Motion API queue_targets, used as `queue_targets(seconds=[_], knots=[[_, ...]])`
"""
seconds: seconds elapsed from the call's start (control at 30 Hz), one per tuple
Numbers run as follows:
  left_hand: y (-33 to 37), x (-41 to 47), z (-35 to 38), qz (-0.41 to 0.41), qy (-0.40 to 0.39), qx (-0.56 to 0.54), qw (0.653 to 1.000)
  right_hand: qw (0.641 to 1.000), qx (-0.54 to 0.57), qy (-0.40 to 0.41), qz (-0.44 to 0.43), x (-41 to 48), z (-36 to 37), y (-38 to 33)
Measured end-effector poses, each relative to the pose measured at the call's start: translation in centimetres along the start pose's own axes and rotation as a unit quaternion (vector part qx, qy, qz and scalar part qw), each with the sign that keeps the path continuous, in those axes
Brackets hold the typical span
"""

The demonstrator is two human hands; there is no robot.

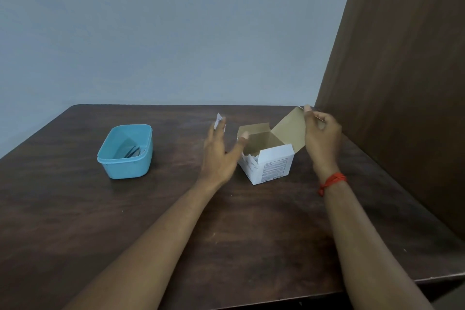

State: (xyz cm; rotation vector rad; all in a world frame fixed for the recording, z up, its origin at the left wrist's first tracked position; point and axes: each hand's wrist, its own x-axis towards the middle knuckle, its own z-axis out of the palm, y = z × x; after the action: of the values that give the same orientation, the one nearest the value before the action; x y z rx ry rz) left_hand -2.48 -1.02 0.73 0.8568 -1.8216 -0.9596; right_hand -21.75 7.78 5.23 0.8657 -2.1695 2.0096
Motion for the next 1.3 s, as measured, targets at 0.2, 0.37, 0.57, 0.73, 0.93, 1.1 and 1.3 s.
queue_targets(seconds=[0.2, 0.37, 0.57, 0.73, 0.93, 1.1, 1.3], knots=[[0.4, -0.4, 1.6, 0.007, -0.059, -0.019, 0.998, 0.999, 0.009, 0.023, -0.044, -0.8, 0.4, -0.7], [-0.4, 0.0, 1.7, 0.046, -0.033, -0.009, 0.998, 0.995, 0.049, 0.000, -0.087, -2.2, 1.0, -1.9], [-0.5, -0.1, 1.0, 0.059, -0.087, -0.039, 0.994, 0.965, -0.036, -0.170, -0.197, -6.1, 2.5, -2.0], [-0.8, 0.0, 0.5, 0.050, -0.141, -0.075, 0.986, 0.942, -0.101, -0.218, -0.233, -6.9, 2.6, -1.0], [-1.0, -0.2, 0.1, 0.024, -0.150, -0.071, 0.986, 0.938, -0.122, -0.237, -0.220, -7.1, 2.8, -1.2], [-1.0, -0.1, 0.4, 0.031, -0.142, -0.039, 0.989, 0.943, -0.116, -0.227, -0.213, -6.6, 2.3, -1.8], [-1.6, 0.1, 0.5, 0.023, -0.137, -0.027, 0.990, 0.941, -0.130, -0.226, -0.217, -6.9, 2.4, -1.8]])
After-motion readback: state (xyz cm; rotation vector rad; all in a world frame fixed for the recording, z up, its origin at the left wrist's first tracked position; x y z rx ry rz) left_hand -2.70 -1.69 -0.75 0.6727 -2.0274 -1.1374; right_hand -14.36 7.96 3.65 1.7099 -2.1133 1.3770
